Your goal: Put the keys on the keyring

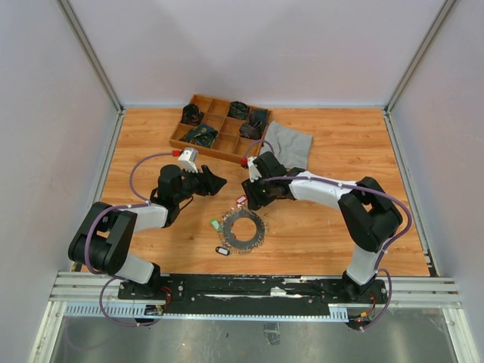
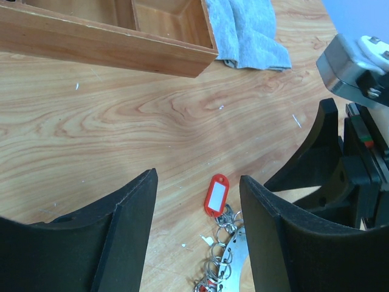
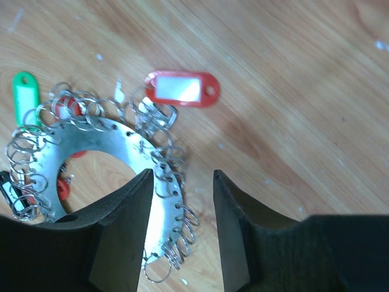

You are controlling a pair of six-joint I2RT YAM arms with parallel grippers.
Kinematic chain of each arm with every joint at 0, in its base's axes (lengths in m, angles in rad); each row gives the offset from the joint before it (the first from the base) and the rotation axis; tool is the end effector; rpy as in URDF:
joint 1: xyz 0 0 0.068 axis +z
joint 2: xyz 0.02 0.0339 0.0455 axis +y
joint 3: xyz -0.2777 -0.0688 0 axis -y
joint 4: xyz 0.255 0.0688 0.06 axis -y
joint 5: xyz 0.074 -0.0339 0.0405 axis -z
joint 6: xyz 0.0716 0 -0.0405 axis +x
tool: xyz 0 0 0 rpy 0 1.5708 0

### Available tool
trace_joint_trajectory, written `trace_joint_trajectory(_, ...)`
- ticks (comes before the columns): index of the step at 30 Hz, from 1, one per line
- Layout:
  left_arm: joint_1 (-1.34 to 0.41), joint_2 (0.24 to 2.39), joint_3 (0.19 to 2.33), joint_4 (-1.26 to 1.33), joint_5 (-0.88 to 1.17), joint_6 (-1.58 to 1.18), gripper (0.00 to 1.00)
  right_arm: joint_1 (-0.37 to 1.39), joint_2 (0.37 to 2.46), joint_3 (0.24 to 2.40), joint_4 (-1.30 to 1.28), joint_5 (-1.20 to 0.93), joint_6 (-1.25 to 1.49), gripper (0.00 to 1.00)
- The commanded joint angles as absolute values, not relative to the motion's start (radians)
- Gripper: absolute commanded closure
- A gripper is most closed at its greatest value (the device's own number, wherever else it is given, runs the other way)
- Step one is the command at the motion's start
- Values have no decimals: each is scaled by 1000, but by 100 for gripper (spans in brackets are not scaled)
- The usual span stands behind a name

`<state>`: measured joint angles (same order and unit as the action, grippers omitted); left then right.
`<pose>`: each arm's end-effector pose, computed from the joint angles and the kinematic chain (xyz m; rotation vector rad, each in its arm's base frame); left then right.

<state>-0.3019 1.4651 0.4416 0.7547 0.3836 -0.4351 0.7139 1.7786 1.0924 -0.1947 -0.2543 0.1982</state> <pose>0.2880 -0.1178 0.1658 0.1530 1.9027 -0.8602 0.2934 0.2780 0.1595 -0.7616 2.4296 0.6944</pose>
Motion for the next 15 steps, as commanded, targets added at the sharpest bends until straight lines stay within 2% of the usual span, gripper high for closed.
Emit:
trace_joint_trajectory(1,-293,1474,448,781,384,-430,39,774,1801,1171,-210,-209,102,52)
trace_joint_trajectory(9,-293,1469,450,770,375,-426,40,807,1868,1238,-185,-281,30,38)
trace_joint_trajectory(15,-294,1465,448,767,373,-425,40,827,1931,1278,-201,-246,9,37)
